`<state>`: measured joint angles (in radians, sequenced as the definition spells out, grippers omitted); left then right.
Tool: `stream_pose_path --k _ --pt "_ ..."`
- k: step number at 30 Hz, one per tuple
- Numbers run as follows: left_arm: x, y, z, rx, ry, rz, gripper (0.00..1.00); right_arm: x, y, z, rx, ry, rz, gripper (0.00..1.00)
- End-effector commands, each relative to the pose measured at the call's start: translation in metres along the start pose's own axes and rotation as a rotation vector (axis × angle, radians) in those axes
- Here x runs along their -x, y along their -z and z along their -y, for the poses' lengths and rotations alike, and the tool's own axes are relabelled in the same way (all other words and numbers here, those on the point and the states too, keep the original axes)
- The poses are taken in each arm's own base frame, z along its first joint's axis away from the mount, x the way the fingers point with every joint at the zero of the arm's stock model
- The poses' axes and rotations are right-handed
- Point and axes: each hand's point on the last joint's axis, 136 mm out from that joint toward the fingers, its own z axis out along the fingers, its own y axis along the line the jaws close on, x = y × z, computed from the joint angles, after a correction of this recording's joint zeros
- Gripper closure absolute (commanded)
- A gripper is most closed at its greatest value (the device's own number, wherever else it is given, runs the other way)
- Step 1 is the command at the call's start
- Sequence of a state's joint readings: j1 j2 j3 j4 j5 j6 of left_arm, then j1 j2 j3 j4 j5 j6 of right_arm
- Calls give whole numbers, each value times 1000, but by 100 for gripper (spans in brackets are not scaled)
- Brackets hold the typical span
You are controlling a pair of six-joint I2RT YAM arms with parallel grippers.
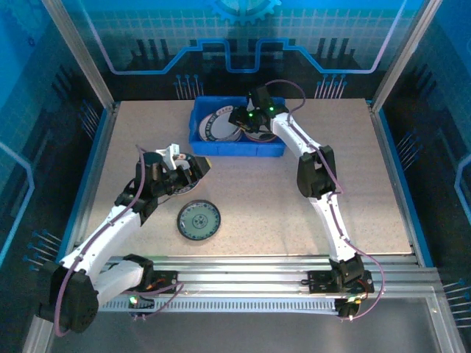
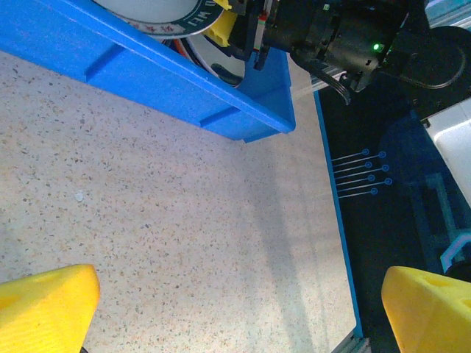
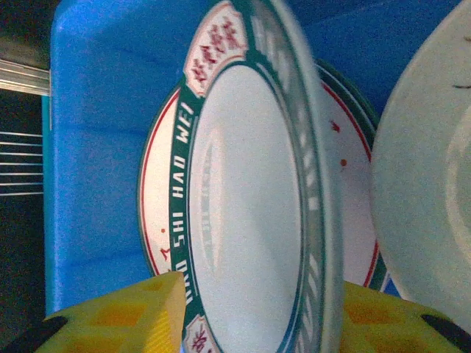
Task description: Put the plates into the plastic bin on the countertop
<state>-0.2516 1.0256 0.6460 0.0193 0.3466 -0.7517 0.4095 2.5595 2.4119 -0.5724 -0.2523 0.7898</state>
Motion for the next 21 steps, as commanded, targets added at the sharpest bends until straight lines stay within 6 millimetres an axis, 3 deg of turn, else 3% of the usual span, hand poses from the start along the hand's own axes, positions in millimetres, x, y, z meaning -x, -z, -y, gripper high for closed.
stream_pose_path --k 1,21 --pt "-1 -2 -12 35 -18 6 1 -4 8 -1 -63 66 1 55" --pt "-4 -15 -26 52 -8 -1 1 -9 21 20 -275 220 7 53"
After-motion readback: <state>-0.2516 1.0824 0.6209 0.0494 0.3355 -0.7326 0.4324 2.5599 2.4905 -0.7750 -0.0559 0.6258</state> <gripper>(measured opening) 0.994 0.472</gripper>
